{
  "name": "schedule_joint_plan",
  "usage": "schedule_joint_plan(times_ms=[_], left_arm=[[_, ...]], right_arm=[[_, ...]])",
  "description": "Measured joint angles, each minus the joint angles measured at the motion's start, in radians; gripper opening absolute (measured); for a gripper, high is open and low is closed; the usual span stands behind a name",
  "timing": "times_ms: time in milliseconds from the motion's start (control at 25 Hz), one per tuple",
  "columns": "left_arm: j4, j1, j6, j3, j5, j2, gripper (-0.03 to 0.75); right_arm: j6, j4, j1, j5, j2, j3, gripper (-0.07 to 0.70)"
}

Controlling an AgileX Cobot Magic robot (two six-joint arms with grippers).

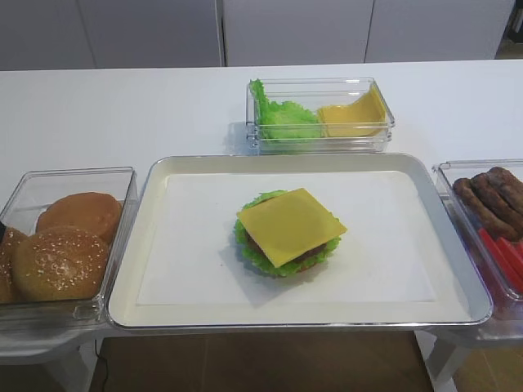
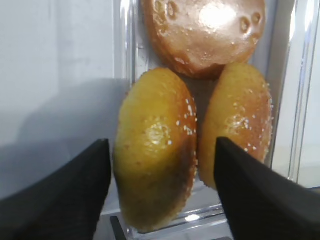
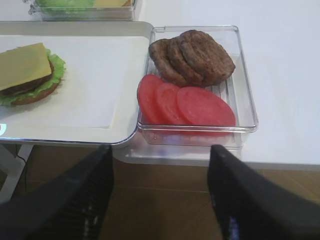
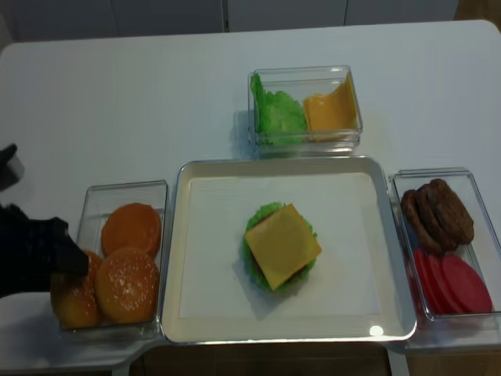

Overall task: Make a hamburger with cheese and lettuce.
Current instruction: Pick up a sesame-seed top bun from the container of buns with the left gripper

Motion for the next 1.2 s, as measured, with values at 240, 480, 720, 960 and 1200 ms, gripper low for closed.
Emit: schedule_joint_plan(times_ms=[240, 480, 720, 960, 1200], left_arm=[[0.02, 0.0, 0.006, 0.0, 0.0, 0.003, 0.477], [0.02, 0.0, 0.007, 0.0, 0.0, 0.003, 0.447], [0.02, 0.0, 0.01, 0.0, 0.019, 0.003, 0.445], [0.022, 0.0, 0.01, 0.0, 0.025, 0.003, 0.435], [0.024, 0.0, 0.01, 0.0, 0.027, 0.003, 0.333]], right_arm=[[-0.002, 0.0, 0.0, 0.0, 0.0, 0.0, 0.449], [-0.002, -0.002, 0.0, 0.0, 0.0, 0.0, 0.449], [-0.002, -0.002, 0.0, 0.0, 0.0, 0.0, 0.449], [-0.002, -0.002, 0.0, 0.0, 0.0, 0.0, 0.449], [-0.002, -0.002, 0.0, 0.0, 0.0, 0.0, 0.449]])
